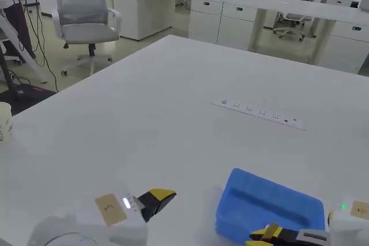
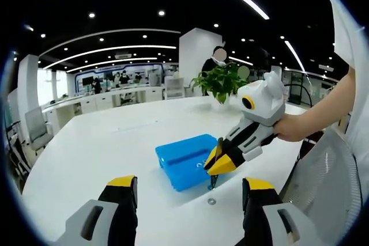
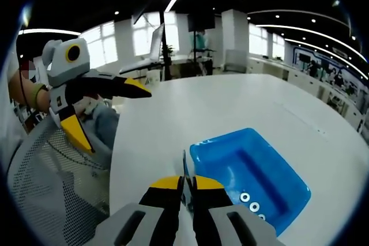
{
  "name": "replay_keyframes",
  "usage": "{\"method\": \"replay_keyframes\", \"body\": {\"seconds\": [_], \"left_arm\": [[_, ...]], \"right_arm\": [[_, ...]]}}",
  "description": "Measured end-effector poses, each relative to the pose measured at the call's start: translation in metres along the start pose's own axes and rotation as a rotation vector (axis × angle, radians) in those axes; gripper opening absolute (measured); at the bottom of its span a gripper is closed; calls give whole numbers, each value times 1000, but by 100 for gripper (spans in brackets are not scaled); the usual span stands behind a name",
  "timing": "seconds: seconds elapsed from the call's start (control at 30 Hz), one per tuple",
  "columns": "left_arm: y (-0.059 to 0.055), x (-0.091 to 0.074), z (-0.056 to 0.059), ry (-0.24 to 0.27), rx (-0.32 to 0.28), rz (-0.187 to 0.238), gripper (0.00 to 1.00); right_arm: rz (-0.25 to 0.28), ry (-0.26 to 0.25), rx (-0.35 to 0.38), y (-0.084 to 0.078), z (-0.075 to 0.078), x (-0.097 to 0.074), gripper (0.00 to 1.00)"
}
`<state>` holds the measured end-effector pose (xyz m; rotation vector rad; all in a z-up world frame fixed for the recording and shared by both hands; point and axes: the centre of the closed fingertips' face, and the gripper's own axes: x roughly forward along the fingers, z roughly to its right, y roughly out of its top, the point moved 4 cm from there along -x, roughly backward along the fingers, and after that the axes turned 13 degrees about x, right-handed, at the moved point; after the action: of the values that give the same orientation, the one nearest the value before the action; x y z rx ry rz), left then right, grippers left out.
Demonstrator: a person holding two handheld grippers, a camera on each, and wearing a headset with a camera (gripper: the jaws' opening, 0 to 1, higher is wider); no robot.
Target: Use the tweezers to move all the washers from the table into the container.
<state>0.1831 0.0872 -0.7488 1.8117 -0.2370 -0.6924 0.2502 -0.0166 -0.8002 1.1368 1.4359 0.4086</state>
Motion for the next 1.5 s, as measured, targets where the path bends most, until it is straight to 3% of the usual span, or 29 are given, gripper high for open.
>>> {"method": "replay_keyframes", "body": {"seconds": [0.37,0.5,0.6,0.67,0.77,1.0,1.33,1.5], "left_arm": [[15,-6,-8,54,-40,113,81],[16,-8,-13,84,-63,129,82],[14,-8,-14,88,-79,125,83],[12,-7,-13,78,-88,113,84],[11,-5,-8,69,-56,91,83],[11,-5,-2,27,-35,86,83],[10,-4,8,-51,3,77,82],[14,-5,10,-71,6,108,82]], "right_arm": [[4,-7,22,-3,2,-1,2],[56,-48,187,-4,8,-4,2],[53,-60,198,-5,10,-7,2],[40,-68,186,-6,10,-7,2],[45,-80,209,-6,10,-9,2],[138,-112,294,9,-1,-25,2],[242,-189,342,34,-20,-50,2],[280,-229,381,36,-24,-55,2]]}}
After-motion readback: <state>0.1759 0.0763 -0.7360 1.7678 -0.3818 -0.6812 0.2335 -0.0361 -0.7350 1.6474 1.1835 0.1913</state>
